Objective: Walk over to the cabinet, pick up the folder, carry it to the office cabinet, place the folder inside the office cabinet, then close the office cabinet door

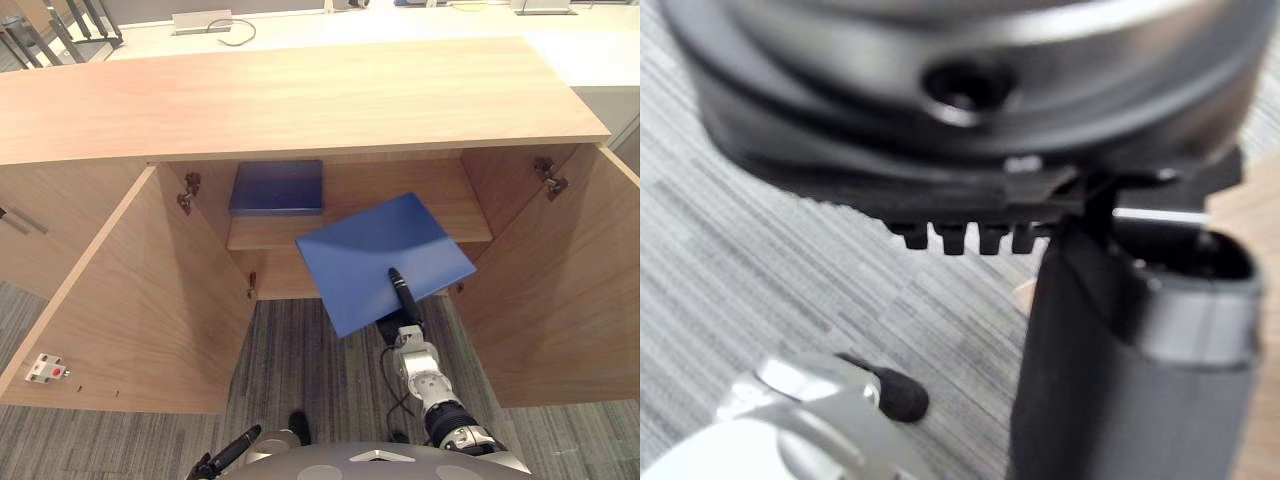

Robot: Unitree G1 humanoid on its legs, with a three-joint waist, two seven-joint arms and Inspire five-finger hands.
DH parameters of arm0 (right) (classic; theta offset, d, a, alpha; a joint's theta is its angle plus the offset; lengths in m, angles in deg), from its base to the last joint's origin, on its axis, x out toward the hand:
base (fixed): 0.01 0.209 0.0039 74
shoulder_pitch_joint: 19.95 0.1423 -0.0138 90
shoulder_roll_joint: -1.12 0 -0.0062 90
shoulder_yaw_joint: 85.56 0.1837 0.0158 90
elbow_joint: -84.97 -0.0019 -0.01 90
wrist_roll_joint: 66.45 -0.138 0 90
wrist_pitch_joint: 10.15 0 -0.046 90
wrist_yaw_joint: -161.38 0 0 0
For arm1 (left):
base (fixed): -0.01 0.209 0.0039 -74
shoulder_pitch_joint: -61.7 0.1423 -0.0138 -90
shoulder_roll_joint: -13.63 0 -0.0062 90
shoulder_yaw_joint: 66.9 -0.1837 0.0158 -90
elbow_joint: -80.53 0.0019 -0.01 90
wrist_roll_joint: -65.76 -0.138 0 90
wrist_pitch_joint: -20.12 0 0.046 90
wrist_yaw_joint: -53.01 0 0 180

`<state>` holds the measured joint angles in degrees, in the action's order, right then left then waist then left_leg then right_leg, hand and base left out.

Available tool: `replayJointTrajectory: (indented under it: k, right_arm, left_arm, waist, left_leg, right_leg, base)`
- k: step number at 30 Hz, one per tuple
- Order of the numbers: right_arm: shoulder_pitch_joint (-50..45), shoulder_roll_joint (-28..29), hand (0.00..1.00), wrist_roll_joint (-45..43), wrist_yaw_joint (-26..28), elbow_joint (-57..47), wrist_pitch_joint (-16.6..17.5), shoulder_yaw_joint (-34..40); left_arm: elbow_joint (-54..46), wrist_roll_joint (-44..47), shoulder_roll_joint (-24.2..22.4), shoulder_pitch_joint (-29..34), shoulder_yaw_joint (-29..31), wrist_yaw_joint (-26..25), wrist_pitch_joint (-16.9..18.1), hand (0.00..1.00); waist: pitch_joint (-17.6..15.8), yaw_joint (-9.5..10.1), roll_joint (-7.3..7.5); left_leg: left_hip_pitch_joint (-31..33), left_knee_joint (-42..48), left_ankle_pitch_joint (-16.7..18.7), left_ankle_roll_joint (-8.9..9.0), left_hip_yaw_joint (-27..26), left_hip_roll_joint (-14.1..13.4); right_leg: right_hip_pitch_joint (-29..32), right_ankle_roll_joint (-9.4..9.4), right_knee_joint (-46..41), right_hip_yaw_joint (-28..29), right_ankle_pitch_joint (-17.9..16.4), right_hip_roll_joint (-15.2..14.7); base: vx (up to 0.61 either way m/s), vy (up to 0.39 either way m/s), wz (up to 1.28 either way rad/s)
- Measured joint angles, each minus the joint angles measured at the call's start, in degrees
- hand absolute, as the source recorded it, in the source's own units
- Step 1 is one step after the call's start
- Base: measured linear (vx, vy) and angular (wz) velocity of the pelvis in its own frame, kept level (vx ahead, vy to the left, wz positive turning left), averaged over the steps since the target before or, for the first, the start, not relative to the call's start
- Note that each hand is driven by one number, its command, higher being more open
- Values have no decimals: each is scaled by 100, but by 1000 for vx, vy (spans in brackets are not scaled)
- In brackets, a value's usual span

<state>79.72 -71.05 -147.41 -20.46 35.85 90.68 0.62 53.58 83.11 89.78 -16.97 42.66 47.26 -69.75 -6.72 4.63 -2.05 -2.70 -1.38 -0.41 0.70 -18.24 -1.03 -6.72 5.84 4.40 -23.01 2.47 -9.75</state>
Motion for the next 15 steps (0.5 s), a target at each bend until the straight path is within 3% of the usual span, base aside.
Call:
replayJointTrajectory:
  k: [2, 5, 7, 8, 11, 15]
  right_arm:
    - [43, -76, 0, -14, -1, -339, 109, 137]
    - [555, -408, 0, -49, 3, -1090, 494, 373]
    - [1051, -581, 0, -56, -1, -1315, 748, 459]
    - [1155, -600, 0, -68, -15, -1401, 783, 501]
    - [1240, -417, 0, -100, -95, -2162, 1001, 554]
    - [1262, -140, 0, -113, -99, -3013, 1096, 465]
  left_arm:
    - [-9, -6, -6, -2, -187, 8, 10, 100]
    - [-17, -6, -44, -67, -645, 15, 141, 100]
    - [-18, -5, 11, -183, -799, -1, 243, 100]
    - [-22, -5, 14, -226, -793, -11, 248, 100]
    - [-129, 8, -47, -414, -669, -32, 262, 100]
    - [-482, 5, -211, -431, -256, -34, 340, 100]
  waist:
    - [-96, -9, -125]
    - [-472, -97, -597]
    - [-881, -215, -717]
    - [-1000, -222, -717]
    - [-1377, -193, -510]
    - [-1452, -147, -406]
  left_leg:
    - [117, 377, 190, -36, 12, -29]
    - [547, 1315, 626, -172, 55, -149]
    - [788, 1758, 786, -216, 36, -184]
    - [877, 1902, 837, -234, 0, -202]
    - [1672, 2754, 1118, -263, -182, -299]
    - [2523, 3481, 1346, -258, -352, -464]
  right_leg:
    - [2, 23, -102, 22, -19, -42]
    - [396, 69, -839, 165, -268, -239]
    - [830, 90, -1629, 295, -577, -427]
    - [1004, 79, -1926, 355, -688, -487]
    - [2162, 21, -3348, 735, -1213, -800]
    - [3287, -82, -4303, 1078, -1533, -923]
  base:
    - [9, 40, -6]
    - [-100, 113, -11]
    - [-158, 118, -6]
    - [-253, 94, -16]
    - [-201, 22, -19]
    - [-145, -23, -20]
